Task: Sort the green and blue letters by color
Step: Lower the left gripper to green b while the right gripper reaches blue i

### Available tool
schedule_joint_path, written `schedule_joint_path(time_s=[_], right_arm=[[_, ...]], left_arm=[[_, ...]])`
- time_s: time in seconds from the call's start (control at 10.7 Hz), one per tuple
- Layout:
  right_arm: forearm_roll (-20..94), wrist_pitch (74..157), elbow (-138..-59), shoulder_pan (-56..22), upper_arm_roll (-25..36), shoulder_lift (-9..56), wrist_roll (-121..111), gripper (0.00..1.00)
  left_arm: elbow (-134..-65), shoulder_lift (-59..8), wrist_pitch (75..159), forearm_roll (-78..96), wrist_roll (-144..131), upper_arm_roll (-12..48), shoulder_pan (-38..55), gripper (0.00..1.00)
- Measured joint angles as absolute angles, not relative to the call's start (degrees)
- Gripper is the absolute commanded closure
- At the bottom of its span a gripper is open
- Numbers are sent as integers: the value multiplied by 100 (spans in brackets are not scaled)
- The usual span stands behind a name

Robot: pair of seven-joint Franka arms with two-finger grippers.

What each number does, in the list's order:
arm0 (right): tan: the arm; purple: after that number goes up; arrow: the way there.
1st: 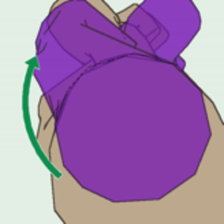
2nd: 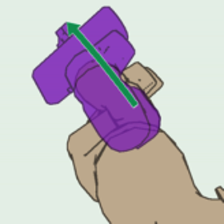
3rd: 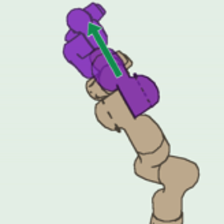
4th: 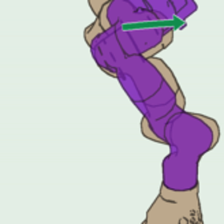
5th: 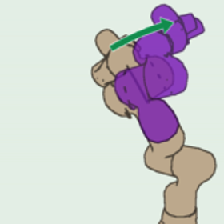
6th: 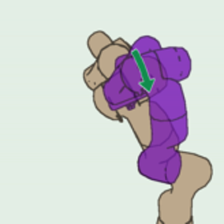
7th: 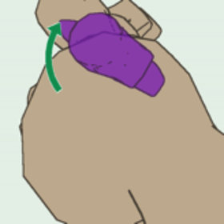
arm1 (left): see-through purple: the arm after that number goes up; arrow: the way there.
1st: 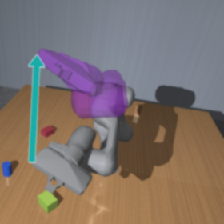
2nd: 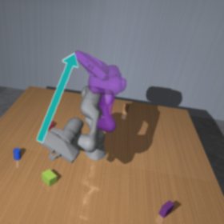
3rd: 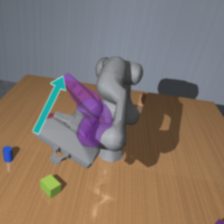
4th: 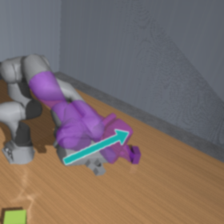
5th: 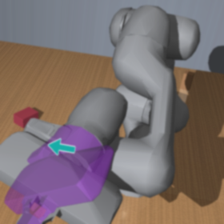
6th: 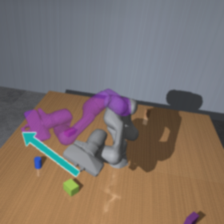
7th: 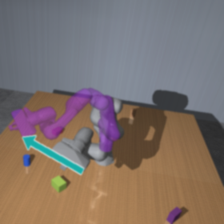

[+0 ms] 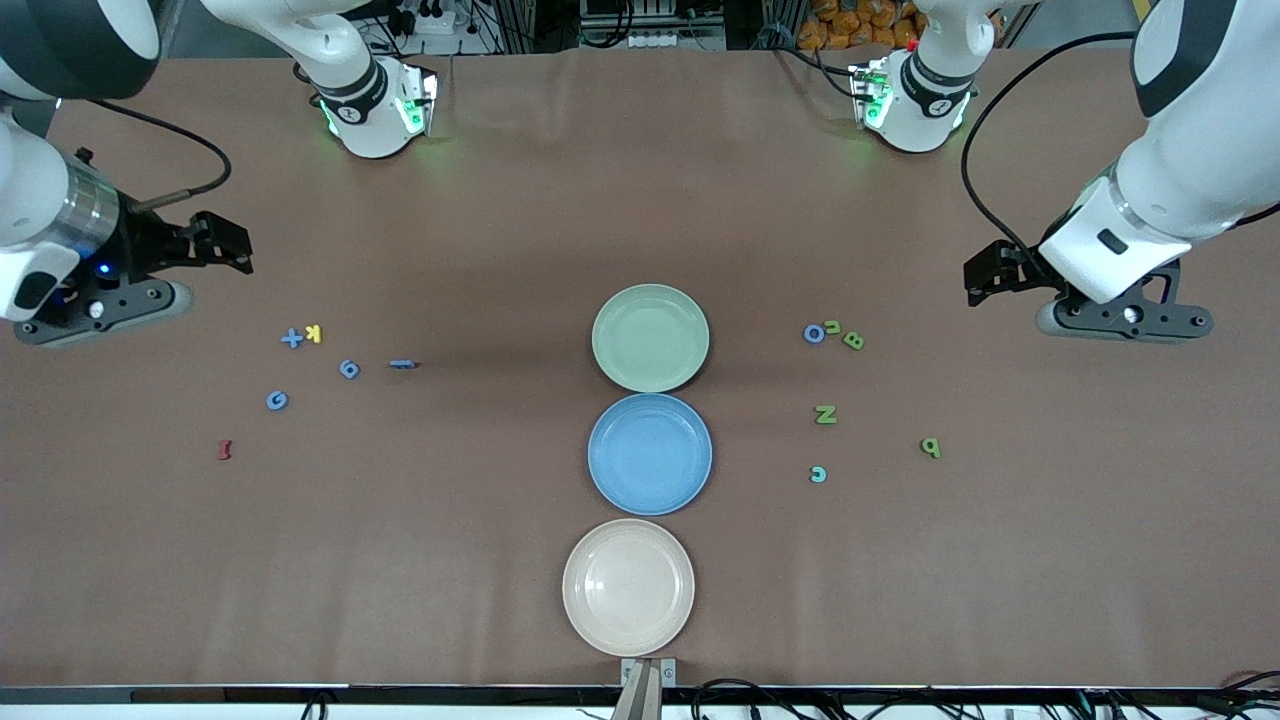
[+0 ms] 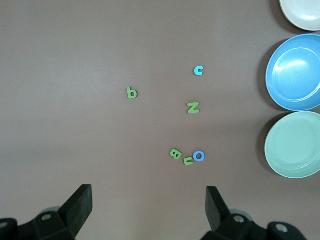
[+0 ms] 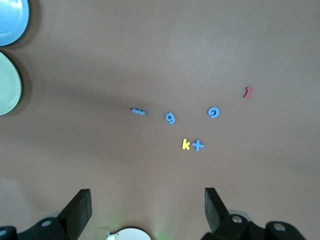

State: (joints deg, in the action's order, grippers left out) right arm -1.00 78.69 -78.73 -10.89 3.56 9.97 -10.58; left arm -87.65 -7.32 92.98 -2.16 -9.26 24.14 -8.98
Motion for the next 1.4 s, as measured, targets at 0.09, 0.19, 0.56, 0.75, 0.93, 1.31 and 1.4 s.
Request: schedule_joint_path(time_s=[0.09, 0.19, 0.56, 0.75, 0.93, 1.31, 1.4], right_arm=[[-98, 8005, -7872, -1115, 355, 1067, -1058, 0], [-84, 8144, -7873, -1149, 353, 1149, -1058, 0], [-22, 8660, -7922, -1187, 346, 1487, -1428, 0], [-11, 9148, -8113, -1208, 340, 1688, -1482, 0], [-10, 9653, -8410, -1253, 336, 1908, -1490, 0], [-6, 10206, -8544, -1409, 331, 2403, -1505, 0], [-5, 10403, -8551, -1481, 330, 2567, -1504, 0]], left_arm=[[-8803, -794, 9343, -216, -926, 2435, -885, 0], [-8940, -835, 9472, -216, -926, 2455, -852, 0], [-9784, -861, 10231, -216, -927, 2476, -797, 0], [-10254, -866, 10751, -216, -940, 2473, -799, 0], [-10566, -894, 11063, -268, -1079, 2472, -800, 0], [-10691, -1325, 11589, -557, -1165, 2431, -830, 0], [-10694, -1464, 11748, -722, -1258, 2401, -857, 0]])
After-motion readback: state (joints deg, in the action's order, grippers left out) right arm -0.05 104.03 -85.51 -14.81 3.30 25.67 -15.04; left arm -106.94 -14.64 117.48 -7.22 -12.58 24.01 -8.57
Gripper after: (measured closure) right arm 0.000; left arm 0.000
